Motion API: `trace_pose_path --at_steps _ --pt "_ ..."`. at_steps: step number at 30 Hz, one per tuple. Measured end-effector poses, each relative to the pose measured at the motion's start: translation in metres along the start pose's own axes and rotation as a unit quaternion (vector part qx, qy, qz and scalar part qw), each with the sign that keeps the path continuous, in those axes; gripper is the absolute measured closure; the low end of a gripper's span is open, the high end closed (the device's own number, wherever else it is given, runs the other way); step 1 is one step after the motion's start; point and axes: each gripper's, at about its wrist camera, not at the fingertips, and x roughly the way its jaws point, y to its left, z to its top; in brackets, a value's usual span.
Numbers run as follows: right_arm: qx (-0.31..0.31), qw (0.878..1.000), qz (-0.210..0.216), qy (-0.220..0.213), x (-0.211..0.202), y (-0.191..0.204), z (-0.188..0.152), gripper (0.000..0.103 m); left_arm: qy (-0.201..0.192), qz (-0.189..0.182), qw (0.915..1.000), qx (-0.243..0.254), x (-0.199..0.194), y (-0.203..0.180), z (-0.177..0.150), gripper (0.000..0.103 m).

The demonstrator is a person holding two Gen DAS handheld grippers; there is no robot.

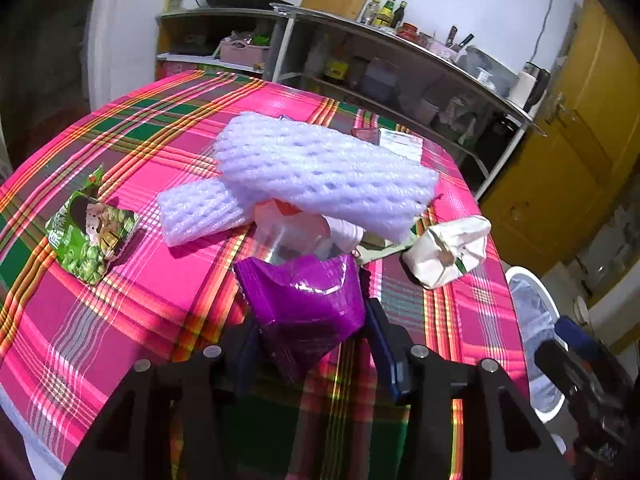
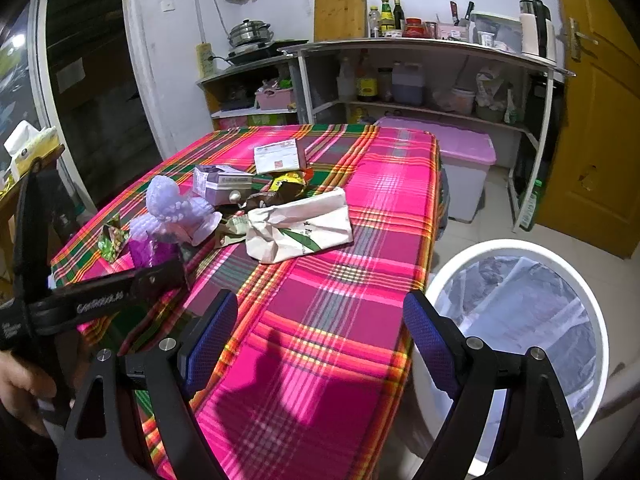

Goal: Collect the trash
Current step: 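Reach the left gripper to the purple plastic bag and grasp it, then grasp the white foam net sleeve with the right gripper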

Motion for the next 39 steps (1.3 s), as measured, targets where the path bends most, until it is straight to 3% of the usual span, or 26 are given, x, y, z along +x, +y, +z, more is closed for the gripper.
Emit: trace_pose_path --at_steps 8,17,23,25,31,39 --pt "-0.04 0.998 0.044 -0.005 0.009 0.028 0.02 0.018 -0.005 -0.007 0.9999 0.012 -0.019 0.007 -0.013 0.065" --pt "-0.1 0.988 0.12 -0.004 0.04 0.08 0.057 0.021 -0.019 -0.008 0.9998 0.009 -0.044 0.027 -0.019 0.066" --pt "-0.112 0.983 0.14 0.039 0.078 0.099 0.07 0.049 -0.02 -0.004 0.9998 -0.001 -0.05 0.041 -0.02 0.065" --pt "-0.111 0.982 0.144 0.051 0.085 0.101 0.071 0.069 -0.02 -0.004 0.9998 -0.005 -0.051 0.046 -0.02 0.065" --pt "-0.101 0.984 0.142 0.037 0.076 0.098 0.069 0.084 -0.022 -0.004 0.9997 -0.007 -0.053 0.052 -0.019 0.065" --pt "-0.09 0.987 0.133 0.015 0.051 0.09 0.069 0.089 -0.027 -0.008 0.9996 0.001 -0.059 0.047 -0.019 0.065"
